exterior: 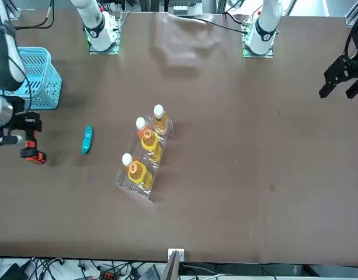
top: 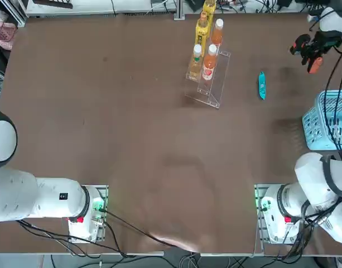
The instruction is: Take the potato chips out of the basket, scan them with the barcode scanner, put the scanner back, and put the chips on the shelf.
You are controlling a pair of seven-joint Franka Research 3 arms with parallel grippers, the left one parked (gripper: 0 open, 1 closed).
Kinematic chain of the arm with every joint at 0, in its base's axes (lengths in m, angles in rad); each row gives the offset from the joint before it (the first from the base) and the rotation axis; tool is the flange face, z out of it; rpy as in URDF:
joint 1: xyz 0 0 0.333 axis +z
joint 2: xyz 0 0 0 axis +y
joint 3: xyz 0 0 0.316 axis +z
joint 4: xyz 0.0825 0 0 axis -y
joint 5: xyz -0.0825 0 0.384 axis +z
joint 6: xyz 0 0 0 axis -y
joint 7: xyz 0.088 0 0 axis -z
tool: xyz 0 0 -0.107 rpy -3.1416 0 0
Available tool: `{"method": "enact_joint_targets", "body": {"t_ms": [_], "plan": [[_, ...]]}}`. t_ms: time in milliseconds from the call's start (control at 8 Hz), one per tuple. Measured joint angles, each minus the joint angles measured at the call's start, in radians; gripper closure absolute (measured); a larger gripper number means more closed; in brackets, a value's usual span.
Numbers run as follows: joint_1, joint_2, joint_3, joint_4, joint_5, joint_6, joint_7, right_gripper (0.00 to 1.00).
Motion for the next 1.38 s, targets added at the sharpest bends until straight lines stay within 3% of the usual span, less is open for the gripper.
{"method": "enact_joint_targets", "body": {"t_ms": [375,625,1375], "plan": [[-0.001,0.143,-0.083,0.098,-0.073,0.016,-0.1,0.63],[-0.001,0.198,-0.126,0.122,-0.081,0.073,-0.146,0.63],[0.0,0.229,-0.169,0.126,-0.084,0.128,-0.165,0.63]]}}
